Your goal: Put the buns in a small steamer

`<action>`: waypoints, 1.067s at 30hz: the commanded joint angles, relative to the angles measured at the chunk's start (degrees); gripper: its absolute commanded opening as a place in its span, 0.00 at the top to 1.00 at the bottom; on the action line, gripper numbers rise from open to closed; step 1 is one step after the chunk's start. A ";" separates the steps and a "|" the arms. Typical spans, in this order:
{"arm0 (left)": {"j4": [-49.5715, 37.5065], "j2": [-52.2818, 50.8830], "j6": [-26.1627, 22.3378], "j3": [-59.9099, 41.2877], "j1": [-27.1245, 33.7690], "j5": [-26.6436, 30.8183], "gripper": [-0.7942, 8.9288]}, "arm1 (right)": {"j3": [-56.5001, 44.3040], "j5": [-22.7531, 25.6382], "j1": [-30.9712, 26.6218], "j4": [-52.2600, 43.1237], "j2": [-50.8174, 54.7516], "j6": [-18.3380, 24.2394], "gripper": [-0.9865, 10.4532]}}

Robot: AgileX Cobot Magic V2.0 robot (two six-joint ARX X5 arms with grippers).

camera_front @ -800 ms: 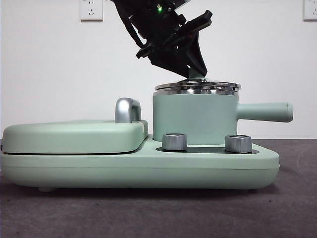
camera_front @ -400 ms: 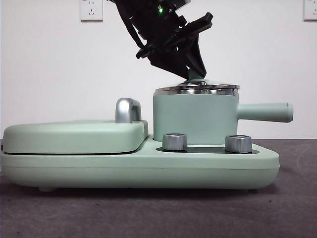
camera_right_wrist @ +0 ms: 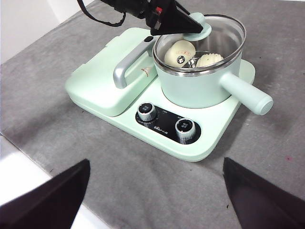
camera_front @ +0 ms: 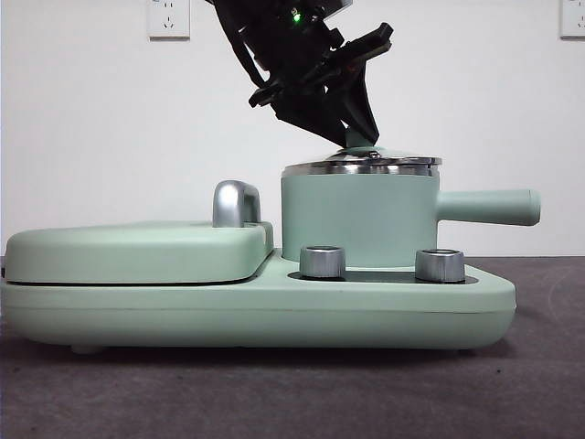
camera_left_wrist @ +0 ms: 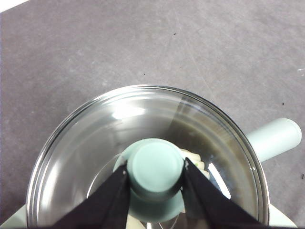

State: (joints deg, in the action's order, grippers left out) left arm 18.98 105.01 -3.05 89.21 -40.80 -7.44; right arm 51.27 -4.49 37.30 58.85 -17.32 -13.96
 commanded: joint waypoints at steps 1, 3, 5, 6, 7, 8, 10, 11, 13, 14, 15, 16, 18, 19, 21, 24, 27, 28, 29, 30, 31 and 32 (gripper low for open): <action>2.12 1.99 0.76 0.63 -0.63 0.42 0.91 | 0.57 0.00 0.46 -0.79 -0.09 -0.70 0.53; 1.99 1.99 0.76 0.63 -0.63 0.42 0.85 | 0.57 0.00 0.46 -0.79 -0.09 -0.74 0.53; 1.95 1.99 0.76 0.85 -0.77 0.42 0.68 | 0.57 0.00 0.46 -0.79 -0.09 -0.74 0.53; 2.10 1.99 0.79 1.18 -0.79 0.42 0.59 | 0.57 0.00 0.46 -0.79 -0.09 -0.74 0.53; 2.23 1.90 0.83 1.60 -0.81 0.42 0.51 | 0.57 0.00 0.46 -0.79 -0.09 -0.72 0.53; 2.78 1.66 0.94 2.34 -0.81 0.42 0.43 | 0.57 0.00 0.46 -0.76 -0.09 -0.72 0.53; 4.26 1.03 1.22 4.20 -0.81 0.42 0.36 | 0.57 0.00 0.46 -0.79 -0.09 -0.72 0.53; 5.42 0.42 1.44 5.33 -0.81 0.42 0.36 | 0.57 0.00 0.46 -0.79 -0.09 -0.72 0.53; 8.41 -0.96 2.05 7.58 -0.81 0.42 0.36 | 0.57 0.00 0.46 -0.76 -0.09 -0.72 0.53; 10.67 -2.05 2.49 8.83 -0.85 0.42 0.36 | 0.57 0.00 0.46 -0.76 -0.09 -0.72 0.53; 12.81 -3.04 2.75 9.73 -0.85 0.42 0.36 | 0.57 0.00 0.46 -0.76 -0.09 -0.72 0.53; 15.69 -4.48 3.28 10.60 -0.85 0.42 0.36 | 0.57 0.00 0.46 -0.76 -0.09 -0.72 0.53; 21.11 -7.72 4.28 11.54 -0.85 0.39 0.36 | 0.57 -0.02 0.46 -0.76 -0.09 -0.70 0.53; 23.28 -9.38 5.29 11.54 -0.85 0.39 0.36 | 0.57 -0.02 0.46 -0.76 -0.09 -0.66 0.53; 28.81 -13.57 7.13 11.54 -0.79 0.39 0.36 | 0.57 -0.13 0.46 -0.76 -0.09 -0.63 0.53; 36.02 -19.61 7.21 11.54 -0.50 0.39 0.36 | 0.57 -1.44 0.46 -0.76 -0.11 -0.50 0.53; 41.99 -25.68 7.41 10.75 -0.46 0.42 0.37 | 0.57 -2.16 0.46 -0.79 -0.15 -0.13 0.53; 43.04 -27.54 7.74 9.94 -0.46 0.44 0.37 | 0.57 -2.16 0.46 -0.79 -0.15 -0.09 0.53; 43.69 -29.86 8.35 8.48 -0.46 0.44 0.37 | 0.57 -2.19 0.46 -0.79 -0.15 0.02 0.53; 43.98 -32.06 8.85 6.71 -0.46 0.44 0.37 | 0.57 -2.21 0.46 -0.79 -0.15 0.07 0.53; 44.00 -34.77 9.35 4.24 -0.46 0.52 0.37 | 0.57 -2.19 0.46 -0.79 -0.15 0.07 0.53; 43.91 -37.40 10.40 1.60 -0.42 1.36 0.37 | 0.57 -2.19 0.46 -0.79 -0.15 0.04 0.53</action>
State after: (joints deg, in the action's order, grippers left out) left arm 62.76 68.27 5.58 91.81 -40.99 -6.68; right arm 51.27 -6.48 37.34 58.85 -17.32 -13.93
